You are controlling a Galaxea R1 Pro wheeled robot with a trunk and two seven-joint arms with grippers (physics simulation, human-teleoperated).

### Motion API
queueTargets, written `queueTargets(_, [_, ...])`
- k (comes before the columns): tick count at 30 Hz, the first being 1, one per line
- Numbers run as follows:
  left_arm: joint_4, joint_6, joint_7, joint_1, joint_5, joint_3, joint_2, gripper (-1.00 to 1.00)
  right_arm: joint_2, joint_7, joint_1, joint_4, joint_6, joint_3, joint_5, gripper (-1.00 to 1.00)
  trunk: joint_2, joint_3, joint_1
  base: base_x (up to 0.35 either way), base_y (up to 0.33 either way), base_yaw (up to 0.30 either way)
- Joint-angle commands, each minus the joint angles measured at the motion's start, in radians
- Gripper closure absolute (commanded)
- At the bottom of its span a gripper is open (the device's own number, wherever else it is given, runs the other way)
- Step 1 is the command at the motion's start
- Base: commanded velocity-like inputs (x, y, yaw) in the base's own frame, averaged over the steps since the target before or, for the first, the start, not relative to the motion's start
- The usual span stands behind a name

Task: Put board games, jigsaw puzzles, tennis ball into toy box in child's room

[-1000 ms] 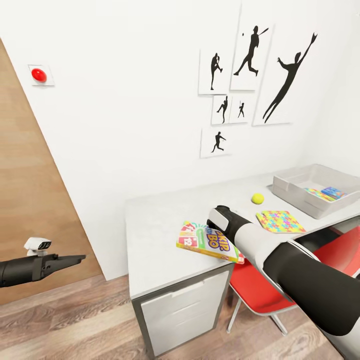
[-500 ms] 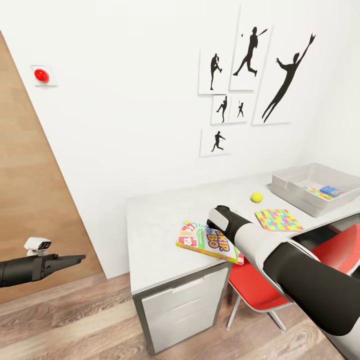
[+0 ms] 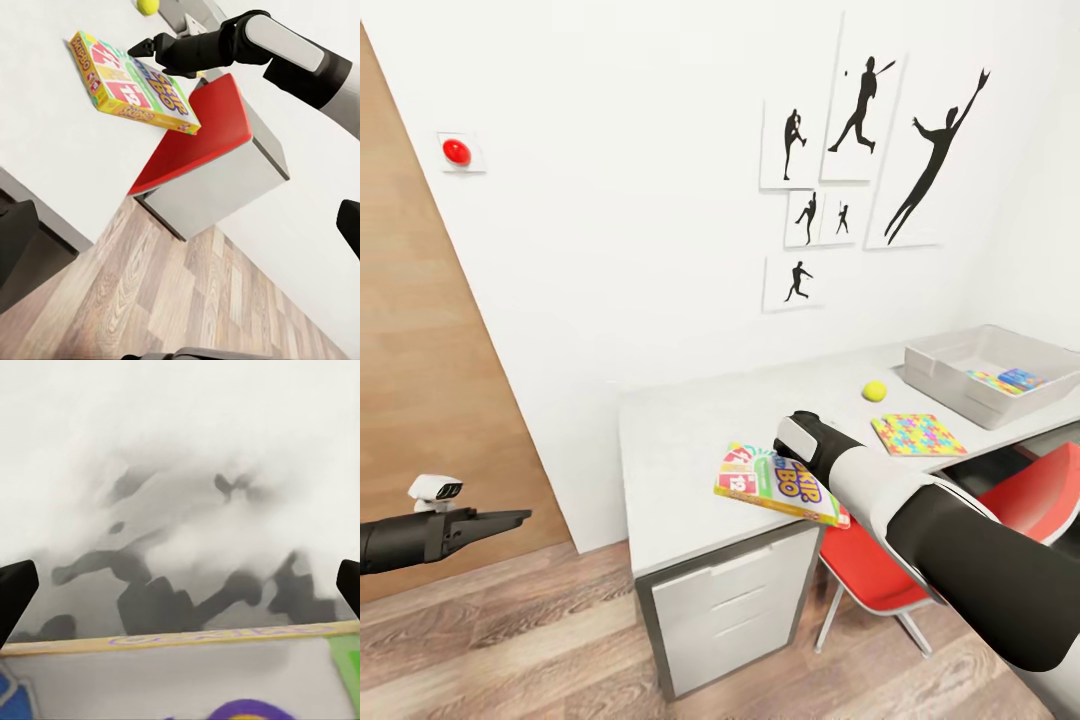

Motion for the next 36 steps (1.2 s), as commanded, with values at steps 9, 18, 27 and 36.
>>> queueTargets(9, [0.0,0.011,-0.004,0.0,-0.001,0.0,-0.001,-1.0,0.0,-0.004,-0.001,-0.001,0.007,0.008,-0.005,-1.0,-0.001,-0.001,0.0,-0.049,0.022,0.0])
queueTargets(18, [0.0,0.011,-0.004,0.0,-0.001,-0.001,-0.001,-1.0,-0.001,-0.004,-0.001,-0.001,0.007,0.007,-0.005,-1.0,-0.001,-0.001,0.0,-0.005,0.002,0.0])
queueTargets(27, [0.0,0.011,-0.004,0.0,-0.001,-0.002,-0.001,-1.0,0.0,-0.057,-0.001,-0.009,0.002,0.003,-0.005,-1.0,-0.001,-0.001,0.0,0.0,0.0,0.0])
queueTargets(36, [0.0,0.011,-0.004,0.0,-0.001,-0.001,-0.001,-1.0,0.0,-0.111,-0.021,-0.014,0.0,0.001,-0.006,-1.0,-0.001,-0.001,0.0,0.0,0.0,0.0])
